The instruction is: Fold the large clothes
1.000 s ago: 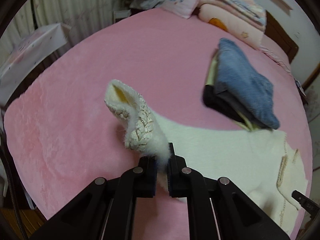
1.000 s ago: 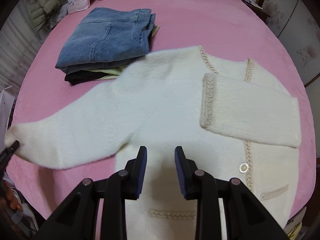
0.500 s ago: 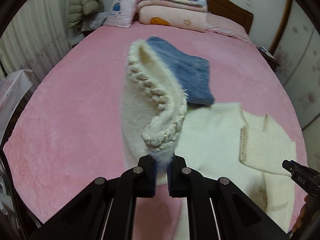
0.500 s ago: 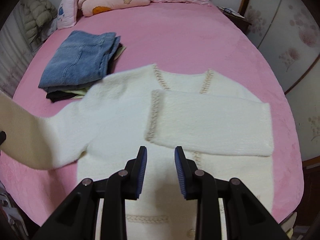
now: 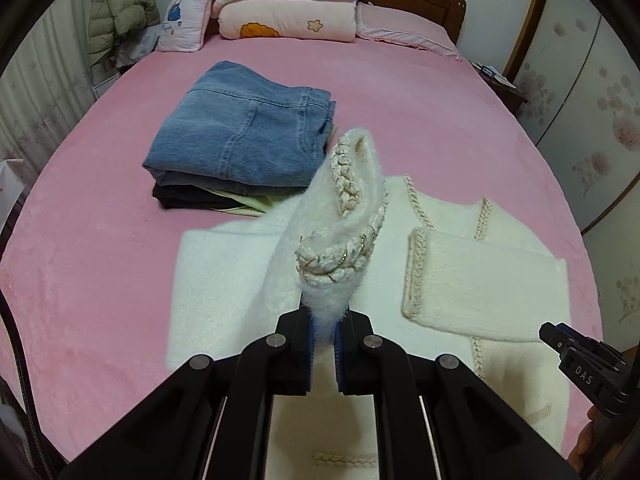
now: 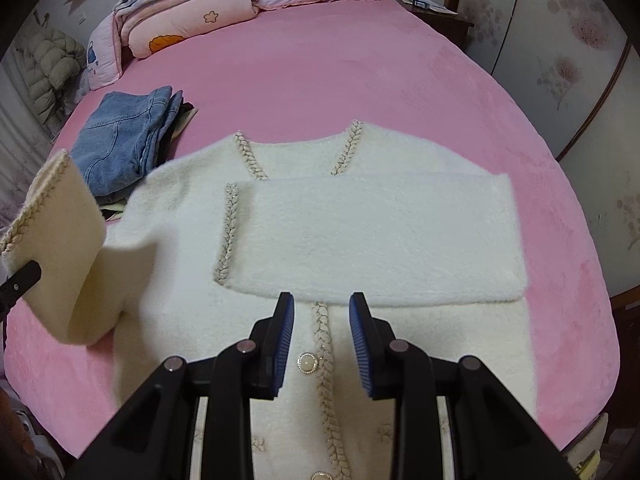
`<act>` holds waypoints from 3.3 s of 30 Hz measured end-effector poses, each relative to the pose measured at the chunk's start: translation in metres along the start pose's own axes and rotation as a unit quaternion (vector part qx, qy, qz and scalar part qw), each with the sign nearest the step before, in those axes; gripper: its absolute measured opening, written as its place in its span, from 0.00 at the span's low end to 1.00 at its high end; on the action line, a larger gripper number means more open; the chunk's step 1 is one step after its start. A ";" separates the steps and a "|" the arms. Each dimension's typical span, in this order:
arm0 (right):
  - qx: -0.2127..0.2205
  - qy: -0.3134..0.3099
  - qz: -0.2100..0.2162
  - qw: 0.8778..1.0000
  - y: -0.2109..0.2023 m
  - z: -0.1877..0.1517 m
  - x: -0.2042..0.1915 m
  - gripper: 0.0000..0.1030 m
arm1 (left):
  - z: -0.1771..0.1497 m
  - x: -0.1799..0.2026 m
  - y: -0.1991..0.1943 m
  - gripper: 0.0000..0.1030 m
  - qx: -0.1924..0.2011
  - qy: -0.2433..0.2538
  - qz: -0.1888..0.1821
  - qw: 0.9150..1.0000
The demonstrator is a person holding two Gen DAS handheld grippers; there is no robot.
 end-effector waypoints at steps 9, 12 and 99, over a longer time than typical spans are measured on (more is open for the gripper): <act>-0.003 -0.020 -0.001 1.000 0.013 -0.003 0.019 0.28 | -0.008 0.057 0.023 0.06 -0.017 0.024 -0.048 0.998; -0.010 -0.017 -0.001 1.000 0.021 -0.005 0.028 0.28 | -0.013 0.074 0.039 0.06 -0.030 0.029 -0.067 0.997; -0.031 -0.041 -0.046 0.998 0.132 0.106 0.076 0.17 | 0.059 -0.005 0.187 0.37 -0.077 0.062 0.109 0.989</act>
Point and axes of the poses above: each gripper's, at about its wrist camera, not at the fingertips, and y roughly the way its jaws point, x to its right, z to its top, the point moved 1 cm from there along y, roughly the way its jaws point, and after that the axes turned 11 degrees about -x, right-handed, at the moved point
